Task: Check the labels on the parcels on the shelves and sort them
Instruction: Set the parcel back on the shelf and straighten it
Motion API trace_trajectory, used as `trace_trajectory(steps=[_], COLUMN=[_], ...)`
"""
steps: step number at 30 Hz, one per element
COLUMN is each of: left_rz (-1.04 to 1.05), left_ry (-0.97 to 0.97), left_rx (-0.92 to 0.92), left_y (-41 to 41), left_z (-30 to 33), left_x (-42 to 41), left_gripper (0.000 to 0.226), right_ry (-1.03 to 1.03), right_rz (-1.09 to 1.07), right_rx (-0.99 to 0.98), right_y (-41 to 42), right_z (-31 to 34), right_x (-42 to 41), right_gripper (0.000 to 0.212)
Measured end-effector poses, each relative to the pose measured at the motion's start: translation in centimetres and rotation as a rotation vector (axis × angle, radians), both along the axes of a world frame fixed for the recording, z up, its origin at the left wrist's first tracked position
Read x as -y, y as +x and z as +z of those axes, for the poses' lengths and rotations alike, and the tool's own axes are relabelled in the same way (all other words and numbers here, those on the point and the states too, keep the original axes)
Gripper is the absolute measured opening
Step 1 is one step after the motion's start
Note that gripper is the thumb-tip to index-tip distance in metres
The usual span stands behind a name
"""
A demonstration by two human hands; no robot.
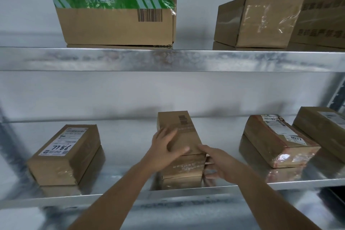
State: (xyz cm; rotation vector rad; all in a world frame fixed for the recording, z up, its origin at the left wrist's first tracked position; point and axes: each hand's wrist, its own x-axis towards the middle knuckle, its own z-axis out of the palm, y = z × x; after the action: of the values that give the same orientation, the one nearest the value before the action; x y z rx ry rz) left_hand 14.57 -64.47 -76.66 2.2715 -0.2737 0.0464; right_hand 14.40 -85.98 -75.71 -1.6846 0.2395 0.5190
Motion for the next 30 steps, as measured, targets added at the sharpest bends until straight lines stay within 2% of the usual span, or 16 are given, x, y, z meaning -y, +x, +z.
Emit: trace_trajectory(steps=[3, 7, 11, 12, 16, 18, 21, 23, 25, 27, 29, 30], left_rz=[0.090, 0.108, 0.105, 0.105, 0.122, 0.143, 0.180, 0.190, 0.179, 0.158, 0.226, 0.276], left_ry=[-0.030, -0.152, -0.264, -0.267, -0.394, -0.497, -0.634, -0.697, -0.822, -0.930, -0.995, -0.981], left_rx=[-0.077, -0.108, -0.149, -0.174, -0.319, -0.366, -0.440, -0.486, -0.542, -0.554, -0.528, -0.501], left_y=[-1.0, -0.7, -0.5, -0.5, -1.0, -1.2, -1.0, -0.9, -1.1, -1.2, -0.9, -0.6], left_z=[-1.0, -0.8, -0.1, 0.0, 0.4, 0.7, 1.0, 1.0, 0.8, 0.3, -0.3, -0.6], left_x=[-0.7, -0.7, -0.9, -0.9, 0.2, 0.6, 0.3, 0.2, 0.1, -0.2, -0.7, -1.0], left_gripper=[0.070, 0.064, 0.053, 0.052, 0.039, 0.035, 0.048, 0.044, 0.032, 0.027, 0.037, 0.045], right_ry=[0.017, 0.054, 0.081, 0.101, 0.071, 0.040, 0.057, 0.079, 0.095, -0.016, -0.222, -0.296], right_rz=[-0.019, -0.061, -0.154, -0.180, -0.175, -0.156, -0.108, -0.087, -0.098, -0.120, -0.100, -0.085], right_rx=[0.034, 0.093, 0.286, 0.346, 0.437, 0.438, 0.418, 0.400, 0.409, 0.489, 0.584, 0.577], right_y=[-0.6, -1.1, -0.2, 0.1, 0.3, 0.2, -0.2, -0.5, -0.5, -0.1, 0.3, 0.4], right_z=[0.0, 0.4, 0.6, 0.8, 1.1, 0.9, 0.5, 0.3, 0.2, -0.3, -0.7, -0.8], right_x=[-0.6, -1.5, -1.4, -1.4, -1.7, -1.8, -2.0, -2.4, -2.6, -2.5, -2.2, -2.0], right_gripper=[0.045, 0.043, 0.023, 0.025, 0.058, 0.051, 0.037, 0.030, 0.033, 0.033, 0.035, 0.049])
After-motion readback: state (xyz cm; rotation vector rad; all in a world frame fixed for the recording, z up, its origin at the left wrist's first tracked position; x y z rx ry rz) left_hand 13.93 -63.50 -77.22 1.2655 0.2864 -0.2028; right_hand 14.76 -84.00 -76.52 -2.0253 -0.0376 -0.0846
